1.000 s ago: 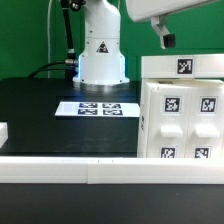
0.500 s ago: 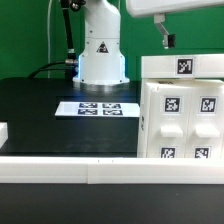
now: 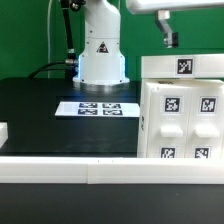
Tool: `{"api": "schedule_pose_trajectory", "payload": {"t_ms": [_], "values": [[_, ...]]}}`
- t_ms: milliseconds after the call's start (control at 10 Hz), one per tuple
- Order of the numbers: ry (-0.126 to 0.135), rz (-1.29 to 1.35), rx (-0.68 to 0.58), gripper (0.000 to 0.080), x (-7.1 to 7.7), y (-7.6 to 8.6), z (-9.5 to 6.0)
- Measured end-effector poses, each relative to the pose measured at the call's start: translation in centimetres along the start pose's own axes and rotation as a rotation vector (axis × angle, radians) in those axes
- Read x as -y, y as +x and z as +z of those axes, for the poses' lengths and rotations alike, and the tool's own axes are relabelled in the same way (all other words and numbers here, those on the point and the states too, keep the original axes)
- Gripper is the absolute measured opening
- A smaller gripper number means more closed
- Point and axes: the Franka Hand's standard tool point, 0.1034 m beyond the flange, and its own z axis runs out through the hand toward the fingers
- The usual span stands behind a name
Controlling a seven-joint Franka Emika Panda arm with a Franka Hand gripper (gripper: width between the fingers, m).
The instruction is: Assemble cabinet
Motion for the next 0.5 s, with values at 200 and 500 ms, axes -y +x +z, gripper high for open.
{"api": "schedule_pose_trajectory", "payload": {"t_ms": [200, 500], "values": [[-0.001, -0.263, 0.016, 0.0797, -0.79, -0.31, 0.25], [-0.006, -0.456, 0.035, 0.0797, -0.86, -0.70, 0.97]]}}
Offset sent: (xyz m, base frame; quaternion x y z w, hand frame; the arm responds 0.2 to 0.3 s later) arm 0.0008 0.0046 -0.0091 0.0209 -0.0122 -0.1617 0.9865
